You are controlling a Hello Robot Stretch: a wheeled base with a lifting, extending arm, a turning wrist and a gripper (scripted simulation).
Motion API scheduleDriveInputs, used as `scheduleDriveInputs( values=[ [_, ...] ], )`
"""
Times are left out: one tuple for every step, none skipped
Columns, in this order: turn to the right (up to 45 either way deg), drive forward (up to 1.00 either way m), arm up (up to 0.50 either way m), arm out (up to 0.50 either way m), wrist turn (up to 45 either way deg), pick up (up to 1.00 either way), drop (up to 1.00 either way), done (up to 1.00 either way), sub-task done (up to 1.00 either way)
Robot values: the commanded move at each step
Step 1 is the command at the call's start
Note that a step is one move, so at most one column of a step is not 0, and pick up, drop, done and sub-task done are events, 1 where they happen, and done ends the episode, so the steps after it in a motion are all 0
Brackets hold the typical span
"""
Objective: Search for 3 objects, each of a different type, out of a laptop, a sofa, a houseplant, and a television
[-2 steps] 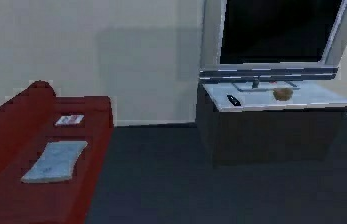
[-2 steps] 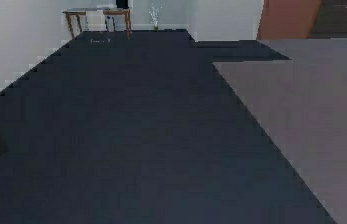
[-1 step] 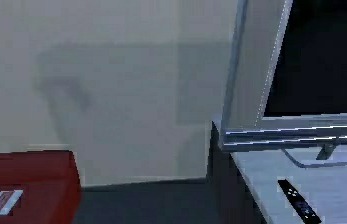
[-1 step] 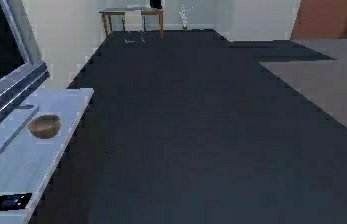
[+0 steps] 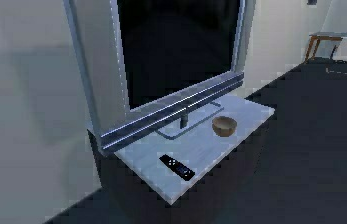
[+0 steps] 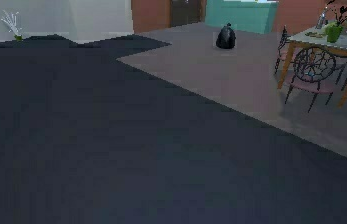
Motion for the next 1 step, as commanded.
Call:
scheduleDriveInputs(
  values=[
    [0.0, 0.00, 0.00, 0.00, 0.0, 0.00, 0.00, 1.00, 0.00]
  ],
)
